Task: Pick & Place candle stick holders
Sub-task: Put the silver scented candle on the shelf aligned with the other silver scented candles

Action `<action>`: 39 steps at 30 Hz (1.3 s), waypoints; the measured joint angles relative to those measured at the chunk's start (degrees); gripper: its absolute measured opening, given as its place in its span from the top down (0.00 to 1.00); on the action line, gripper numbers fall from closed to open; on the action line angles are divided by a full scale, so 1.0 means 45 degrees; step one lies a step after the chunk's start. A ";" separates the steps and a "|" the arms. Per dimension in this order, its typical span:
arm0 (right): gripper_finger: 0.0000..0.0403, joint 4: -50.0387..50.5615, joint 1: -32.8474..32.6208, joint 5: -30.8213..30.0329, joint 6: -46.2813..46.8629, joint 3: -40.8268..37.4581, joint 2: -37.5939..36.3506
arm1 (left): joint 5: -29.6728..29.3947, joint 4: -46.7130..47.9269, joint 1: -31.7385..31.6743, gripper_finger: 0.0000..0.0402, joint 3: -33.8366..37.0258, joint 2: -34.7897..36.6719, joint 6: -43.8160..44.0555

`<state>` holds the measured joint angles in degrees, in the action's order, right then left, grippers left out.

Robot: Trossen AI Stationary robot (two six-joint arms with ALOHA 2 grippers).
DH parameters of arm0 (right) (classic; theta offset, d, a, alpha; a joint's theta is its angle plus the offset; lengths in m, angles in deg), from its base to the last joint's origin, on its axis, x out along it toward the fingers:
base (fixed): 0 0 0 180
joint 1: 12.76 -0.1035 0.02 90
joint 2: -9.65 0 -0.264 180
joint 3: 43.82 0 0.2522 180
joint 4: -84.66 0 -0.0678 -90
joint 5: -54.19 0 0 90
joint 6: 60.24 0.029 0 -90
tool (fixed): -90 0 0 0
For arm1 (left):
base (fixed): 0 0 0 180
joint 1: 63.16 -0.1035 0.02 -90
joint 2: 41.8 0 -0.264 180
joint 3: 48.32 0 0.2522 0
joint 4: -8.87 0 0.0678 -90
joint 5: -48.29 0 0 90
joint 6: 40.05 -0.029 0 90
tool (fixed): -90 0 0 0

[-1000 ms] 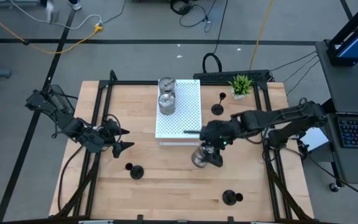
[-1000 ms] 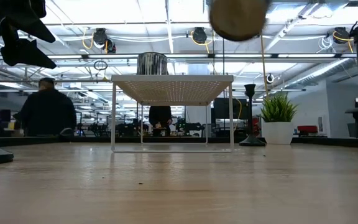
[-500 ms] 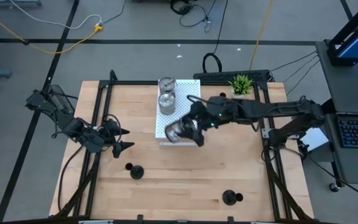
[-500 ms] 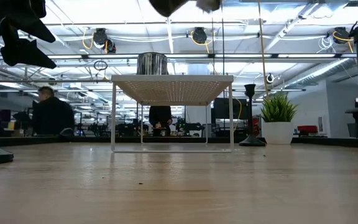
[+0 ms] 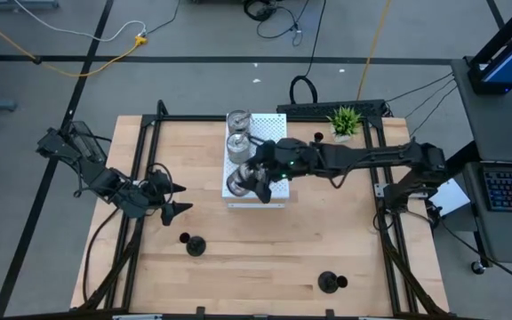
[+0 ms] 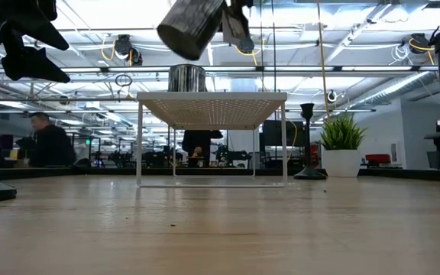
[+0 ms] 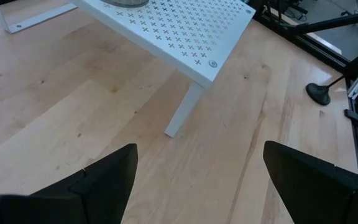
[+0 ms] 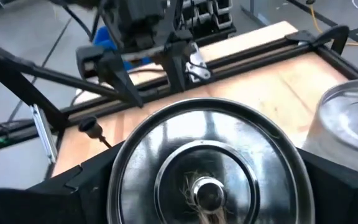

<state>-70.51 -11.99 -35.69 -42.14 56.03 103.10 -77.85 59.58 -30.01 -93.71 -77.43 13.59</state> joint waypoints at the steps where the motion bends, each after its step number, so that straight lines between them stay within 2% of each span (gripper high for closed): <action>1: 0.15 -0.0025 -0.0004 0.0005 -0.0081 0.0000 0.0122 | 0.0000 0.0000 0.0000 0.13 0.0000 0.0000 -0.0003; 10: 0.15 -0.0298 0.0001 -0.0762 -0.1330 0.0000 0.1015 | -0.0007 0.0000 -0.0005 0.13 0.0003 0.0005 0.0006; 20: 0.12 -0.0918 0.0001 -0.0734 -0.1906 0.0000 0.1798 | -0.0005 -0.0005 -0.0001 0.13 0.0003 0.0000 0.0010; 25: 0.11 -0.0972 0.0001 -0.1335 -0.2612 0.0000 0.1907 | -0.0005 0.0000 0.0000 0.13 -0.0001 0.0001 0.0001; 31: 0.13 -0.1292 0.0004 -0.1356 -0.2970 0.0000 0.1902 | -0.0002 0.0000 0.0000 0.13 0.0003 0.0002 -0.0047; 39: 0.09 -0.2209 -0.0002 -0.1383 -0.3231 0.0000 0.1884 | -0.0005 0.0000 0.0000 0.13 0.0003 0.0000 -0.0091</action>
<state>-80.45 -12.00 -41.91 -56.68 56.03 111.58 -77.88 59.58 -30.01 -93.70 -77.43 13.18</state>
